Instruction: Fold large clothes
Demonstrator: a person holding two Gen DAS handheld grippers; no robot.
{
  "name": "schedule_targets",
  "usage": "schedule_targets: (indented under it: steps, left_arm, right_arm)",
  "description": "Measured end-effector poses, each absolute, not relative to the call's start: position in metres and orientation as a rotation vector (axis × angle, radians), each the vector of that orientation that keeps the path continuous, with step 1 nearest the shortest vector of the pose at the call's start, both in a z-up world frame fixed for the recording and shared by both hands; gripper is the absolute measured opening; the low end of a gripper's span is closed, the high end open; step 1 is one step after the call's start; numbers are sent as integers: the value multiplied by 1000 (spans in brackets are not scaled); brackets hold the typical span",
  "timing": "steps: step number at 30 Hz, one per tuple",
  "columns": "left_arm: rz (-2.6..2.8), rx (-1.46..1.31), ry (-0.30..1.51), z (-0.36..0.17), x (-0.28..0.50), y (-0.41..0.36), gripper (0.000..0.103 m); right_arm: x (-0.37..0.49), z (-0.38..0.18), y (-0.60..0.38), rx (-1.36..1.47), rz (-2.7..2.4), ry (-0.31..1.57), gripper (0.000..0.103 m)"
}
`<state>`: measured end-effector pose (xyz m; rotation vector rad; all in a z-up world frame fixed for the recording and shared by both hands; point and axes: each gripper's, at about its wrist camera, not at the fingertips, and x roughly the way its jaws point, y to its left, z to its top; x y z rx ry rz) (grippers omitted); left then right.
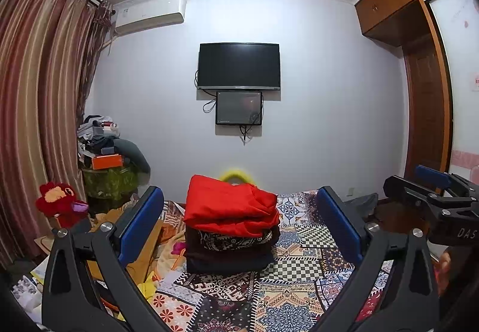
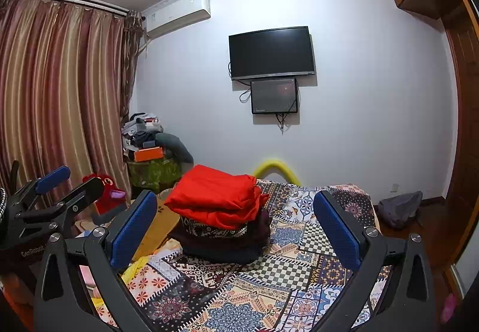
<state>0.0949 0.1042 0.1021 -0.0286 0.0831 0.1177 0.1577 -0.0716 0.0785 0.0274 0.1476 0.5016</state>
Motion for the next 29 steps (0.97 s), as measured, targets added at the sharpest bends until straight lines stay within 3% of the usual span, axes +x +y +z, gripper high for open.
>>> schedule_targets:
  steps: [29]
  left_arm:
    - [82,-49,115,96,108,103,103]
  right_arm:
    - [169,72,-71,12,487,171,103]
